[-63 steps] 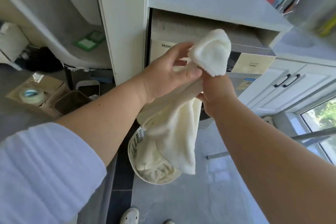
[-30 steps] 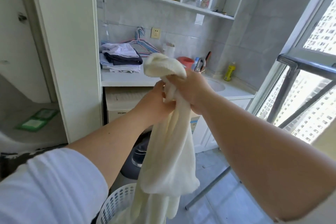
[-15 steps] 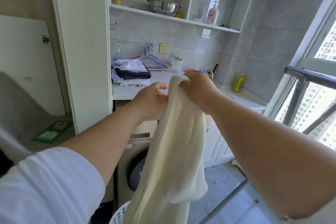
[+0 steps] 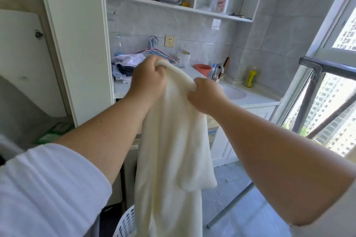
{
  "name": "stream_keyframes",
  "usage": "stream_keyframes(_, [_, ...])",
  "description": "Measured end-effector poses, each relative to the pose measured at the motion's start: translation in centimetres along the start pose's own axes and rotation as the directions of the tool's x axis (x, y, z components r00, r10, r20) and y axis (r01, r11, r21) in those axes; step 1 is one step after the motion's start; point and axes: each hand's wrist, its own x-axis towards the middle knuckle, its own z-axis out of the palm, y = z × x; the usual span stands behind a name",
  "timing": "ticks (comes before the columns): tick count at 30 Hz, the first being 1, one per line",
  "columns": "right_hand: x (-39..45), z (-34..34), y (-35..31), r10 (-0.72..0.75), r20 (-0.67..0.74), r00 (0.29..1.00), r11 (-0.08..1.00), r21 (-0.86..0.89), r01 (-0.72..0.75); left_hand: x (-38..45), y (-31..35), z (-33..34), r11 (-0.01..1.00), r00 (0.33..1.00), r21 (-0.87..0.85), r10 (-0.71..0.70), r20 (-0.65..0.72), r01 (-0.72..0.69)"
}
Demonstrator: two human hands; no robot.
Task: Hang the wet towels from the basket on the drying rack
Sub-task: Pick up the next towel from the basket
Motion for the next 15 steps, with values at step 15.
stream_keyframes(15, [0.5, -0.2, -0.7, 0.003, -0.031, 1.0, 0.95, 0.313, 0.007, -1.9, -4.3, 0.2, 0.977, 0.782, 0.193, -0.186, 0.595, 0.085])
